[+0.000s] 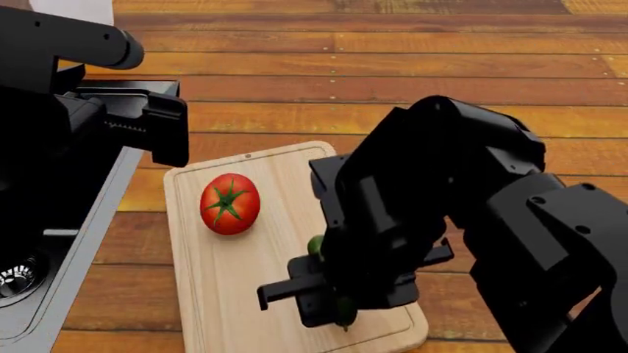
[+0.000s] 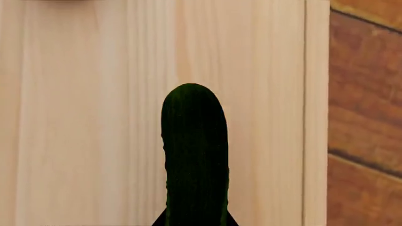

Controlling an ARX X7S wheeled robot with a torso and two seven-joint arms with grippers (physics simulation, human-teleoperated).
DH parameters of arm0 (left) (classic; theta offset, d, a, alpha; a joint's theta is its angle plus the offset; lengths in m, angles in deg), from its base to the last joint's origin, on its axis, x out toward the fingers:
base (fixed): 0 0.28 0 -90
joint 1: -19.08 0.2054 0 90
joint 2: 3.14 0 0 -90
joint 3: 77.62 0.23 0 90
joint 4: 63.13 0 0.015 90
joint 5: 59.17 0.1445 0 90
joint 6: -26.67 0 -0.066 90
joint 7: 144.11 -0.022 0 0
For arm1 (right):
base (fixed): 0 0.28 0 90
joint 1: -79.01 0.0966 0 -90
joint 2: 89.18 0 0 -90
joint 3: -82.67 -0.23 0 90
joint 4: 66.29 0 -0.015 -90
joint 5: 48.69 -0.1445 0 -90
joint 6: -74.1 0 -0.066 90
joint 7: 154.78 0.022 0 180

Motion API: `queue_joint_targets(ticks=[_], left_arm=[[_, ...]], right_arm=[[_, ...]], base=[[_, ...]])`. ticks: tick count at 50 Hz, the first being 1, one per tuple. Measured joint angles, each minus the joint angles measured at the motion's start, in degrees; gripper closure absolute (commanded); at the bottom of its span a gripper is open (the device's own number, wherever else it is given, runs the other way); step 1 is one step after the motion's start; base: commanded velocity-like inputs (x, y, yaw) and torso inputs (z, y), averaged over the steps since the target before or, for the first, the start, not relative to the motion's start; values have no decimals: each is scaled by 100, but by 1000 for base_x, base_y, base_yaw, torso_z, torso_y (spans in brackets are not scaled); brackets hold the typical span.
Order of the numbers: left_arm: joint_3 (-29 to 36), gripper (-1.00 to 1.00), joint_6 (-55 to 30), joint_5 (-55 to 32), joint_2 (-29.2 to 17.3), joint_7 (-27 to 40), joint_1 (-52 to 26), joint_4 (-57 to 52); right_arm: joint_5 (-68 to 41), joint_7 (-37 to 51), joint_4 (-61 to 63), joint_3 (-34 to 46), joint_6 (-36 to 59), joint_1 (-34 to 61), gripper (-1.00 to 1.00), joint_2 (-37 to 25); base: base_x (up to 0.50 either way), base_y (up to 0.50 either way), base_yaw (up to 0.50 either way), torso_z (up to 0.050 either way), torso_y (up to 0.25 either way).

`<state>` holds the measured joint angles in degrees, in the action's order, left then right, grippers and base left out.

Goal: Pick the vegetables from the sink and place them on the cutting board.

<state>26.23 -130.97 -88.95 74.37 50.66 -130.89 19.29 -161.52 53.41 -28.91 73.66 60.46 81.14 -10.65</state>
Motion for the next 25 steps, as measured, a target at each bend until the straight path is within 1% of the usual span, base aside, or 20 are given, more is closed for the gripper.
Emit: queue_joint_targets(ticks=[1,17,25], left_arm=[[1,-100,3,-3,-3,1,2,1],[3,-100,9,-63,-30,31,0,-7],[-35,-100,-39,-117,-46,73,-7,-79]], right_arm=[[3,-3,5,5,1,-4,-100,0],[73,-77,71,32,1,9,-100,-11],[-60,108,267,-128,-79,282,-100,-154]], base=[[0,0,0,0,0],[0,0,0,0,0],[0,0,0,0,0]])
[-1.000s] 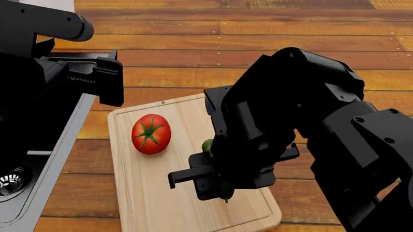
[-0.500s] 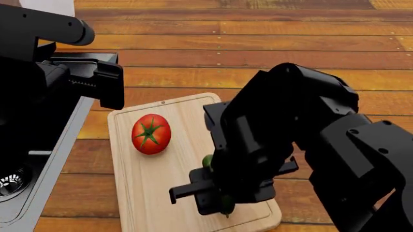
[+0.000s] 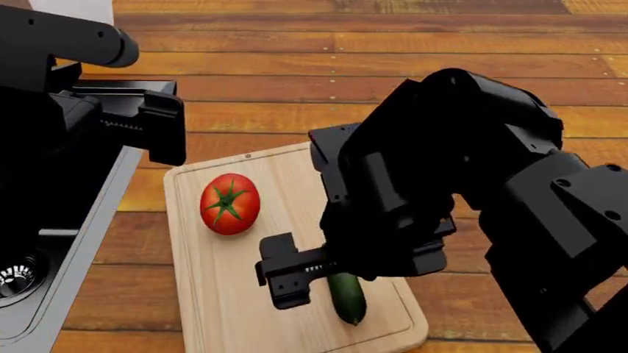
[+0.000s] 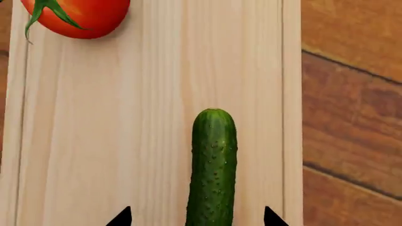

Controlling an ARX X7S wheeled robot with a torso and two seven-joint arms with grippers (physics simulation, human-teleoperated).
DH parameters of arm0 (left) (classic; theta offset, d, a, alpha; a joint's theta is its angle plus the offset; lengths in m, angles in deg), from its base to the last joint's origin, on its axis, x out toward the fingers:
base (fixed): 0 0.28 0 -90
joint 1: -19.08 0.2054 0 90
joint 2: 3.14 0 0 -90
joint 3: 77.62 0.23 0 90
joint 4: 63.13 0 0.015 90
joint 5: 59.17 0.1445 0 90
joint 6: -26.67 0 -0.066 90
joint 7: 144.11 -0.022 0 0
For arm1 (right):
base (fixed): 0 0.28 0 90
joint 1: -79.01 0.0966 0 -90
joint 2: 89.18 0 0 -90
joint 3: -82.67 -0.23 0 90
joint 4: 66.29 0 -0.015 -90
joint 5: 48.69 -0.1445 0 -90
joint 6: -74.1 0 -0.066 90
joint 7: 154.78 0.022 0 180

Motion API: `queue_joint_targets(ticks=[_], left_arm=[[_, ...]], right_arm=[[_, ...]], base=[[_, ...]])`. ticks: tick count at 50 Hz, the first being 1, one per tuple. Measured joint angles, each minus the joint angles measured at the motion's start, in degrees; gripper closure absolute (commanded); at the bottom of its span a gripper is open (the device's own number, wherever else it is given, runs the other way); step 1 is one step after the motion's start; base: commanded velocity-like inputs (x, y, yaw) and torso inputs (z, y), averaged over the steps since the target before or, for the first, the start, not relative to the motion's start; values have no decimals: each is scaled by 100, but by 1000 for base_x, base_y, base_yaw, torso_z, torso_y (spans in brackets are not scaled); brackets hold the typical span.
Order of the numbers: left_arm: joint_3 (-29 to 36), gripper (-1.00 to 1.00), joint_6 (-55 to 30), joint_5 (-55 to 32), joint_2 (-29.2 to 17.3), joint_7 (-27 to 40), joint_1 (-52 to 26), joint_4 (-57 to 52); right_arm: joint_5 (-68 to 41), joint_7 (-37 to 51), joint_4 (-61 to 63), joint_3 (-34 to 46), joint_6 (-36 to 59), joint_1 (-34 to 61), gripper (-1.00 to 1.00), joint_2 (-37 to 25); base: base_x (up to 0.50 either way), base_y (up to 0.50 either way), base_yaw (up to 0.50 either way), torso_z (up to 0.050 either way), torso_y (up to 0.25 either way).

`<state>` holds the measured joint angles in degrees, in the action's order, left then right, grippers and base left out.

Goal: Pick the vegetables from the sink and place them on the cutting board.

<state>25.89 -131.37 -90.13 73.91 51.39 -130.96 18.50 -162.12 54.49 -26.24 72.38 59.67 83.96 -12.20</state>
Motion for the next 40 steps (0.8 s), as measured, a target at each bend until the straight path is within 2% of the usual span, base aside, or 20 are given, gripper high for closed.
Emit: queue_joint_targets(ticks=[12,22,34,40], left_arm=[[-129,-100,-150,-98,-81,177,114,-423],[-245,-100,-190,-119,-161,541,638,-1340],[-54,-100,397,171,-324,927,1672,-2420],[-218,-100,699,89,-332,1023,2312,-3027]], right_arm=[[189,352,720,-200,-542,142,-100,-388],[845,721,2182,-572,-1939,-311,-100,-1128],[1966,1130,4416,-1041,-3870,-1361,-100,-2214],[2573,1217,5316,-1224,-4874,-2066,-100,-2705]], base=[[0,0,0,0,0],[0,0,0,0,0],[0,0,0,0,0],[0,0,0,0,0]])
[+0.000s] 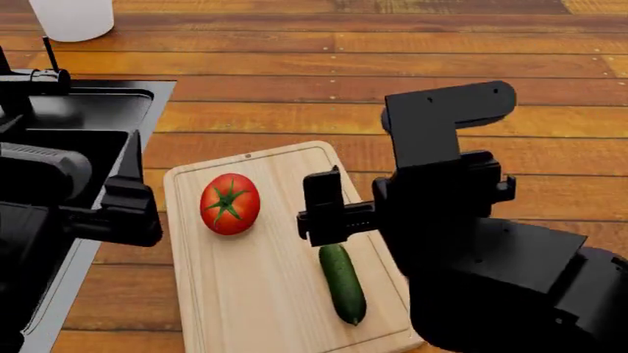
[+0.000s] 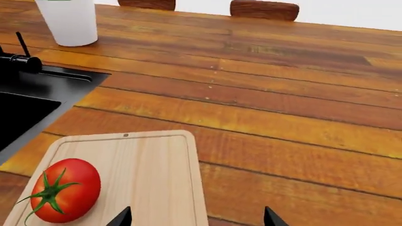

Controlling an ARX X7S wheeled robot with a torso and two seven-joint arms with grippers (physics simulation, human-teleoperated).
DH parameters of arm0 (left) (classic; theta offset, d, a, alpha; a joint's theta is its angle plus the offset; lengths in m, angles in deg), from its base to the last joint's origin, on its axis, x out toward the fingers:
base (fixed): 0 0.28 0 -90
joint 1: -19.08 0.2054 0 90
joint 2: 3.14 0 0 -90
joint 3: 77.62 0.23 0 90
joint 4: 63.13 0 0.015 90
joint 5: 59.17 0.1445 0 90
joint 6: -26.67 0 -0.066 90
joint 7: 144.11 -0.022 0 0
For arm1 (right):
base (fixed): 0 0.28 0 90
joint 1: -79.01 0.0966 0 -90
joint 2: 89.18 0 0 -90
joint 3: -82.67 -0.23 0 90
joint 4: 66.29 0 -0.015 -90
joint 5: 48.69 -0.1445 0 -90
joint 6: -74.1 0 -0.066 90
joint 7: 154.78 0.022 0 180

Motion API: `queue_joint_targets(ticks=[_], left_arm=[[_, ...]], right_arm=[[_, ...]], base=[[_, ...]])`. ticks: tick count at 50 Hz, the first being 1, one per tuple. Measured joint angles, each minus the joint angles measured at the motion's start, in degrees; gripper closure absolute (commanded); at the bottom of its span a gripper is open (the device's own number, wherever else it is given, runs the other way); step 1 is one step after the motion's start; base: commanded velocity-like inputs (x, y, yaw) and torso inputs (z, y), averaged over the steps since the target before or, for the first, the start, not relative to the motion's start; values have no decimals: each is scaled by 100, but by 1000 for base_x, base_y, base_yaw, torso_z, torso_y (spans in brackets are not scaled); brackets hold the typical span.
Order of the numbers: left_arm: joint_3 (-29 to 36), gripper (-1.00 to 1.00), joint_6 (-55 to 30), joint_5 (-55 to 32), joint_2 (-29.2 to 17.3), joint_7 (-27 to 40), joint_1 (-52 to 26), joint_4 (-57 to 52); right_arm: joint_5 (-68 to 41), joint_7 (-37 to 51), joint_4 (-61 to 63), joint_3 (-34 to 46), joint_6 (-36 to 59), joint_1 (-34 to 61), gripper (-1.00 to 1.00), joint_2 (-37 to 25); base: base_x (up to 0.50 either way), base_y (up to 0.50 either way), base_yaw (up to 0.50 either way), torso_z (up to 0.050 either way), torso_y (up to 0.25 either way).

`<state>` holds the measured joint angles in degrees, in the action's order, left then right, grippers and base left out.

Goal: Pick the vegetables from the sink and place them on the cutting board.

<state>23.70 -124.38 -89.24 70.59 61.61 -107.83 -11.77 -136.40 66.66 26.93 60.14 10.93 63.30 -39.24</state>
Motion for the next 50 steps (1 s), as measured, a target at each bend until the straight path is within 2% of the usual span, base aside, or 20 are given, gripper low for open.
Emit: queue_joint_targets(ticks=[15,18,21,27,34,38,43,50], left_arm=[[-379,-100,943,38,-157,254,1514,-1307],[-296,-100,1362,-218,-502,626,1726,-1526],[142,-100,2099,-529,-1189,1303,1787,-1690],[1841,-100,3908,-652,-2703,2807,1415,-1904],[5207,-100,6009,-63,-4076,4587,-450,-2037],[6746,-100,6974,430,-4713,5259,-1229,-2079],[8101,-100,7917,1009,-5396,5798,-1849,-2112],[9360,-100,8922,1725,-6227,6215,-2387,-2136]], right_arm=[[1552,343,1952,-267,-1866,-1372,-100,-942],[1836,507,2357,-322,-2148,-1585,-100,-1132],[2071,710,2781,-368,-2352,-1759,-100,-1326],[2437,1127,3511,-419,-2642,-2085,-100,-1686],[2937,1704,4364,-407,-2948,-2568,-100,-2130],[3250,2051,4783,-175,-3186,-2654,-100,-2428],[3689,2623,5120,1189,-3702,-1752,-100,-2747],[4387,3756,5383,4425,-4734,885,-100,-2714]], base=[[0,0,0,0,0],[0,0,0,0,0],[0,0,0,0,0],[0,0,0,0,0],[0,0,0,0,0],[0,0,0,0,0],[0,0,0,0,0],[0,0,0,0,0]])
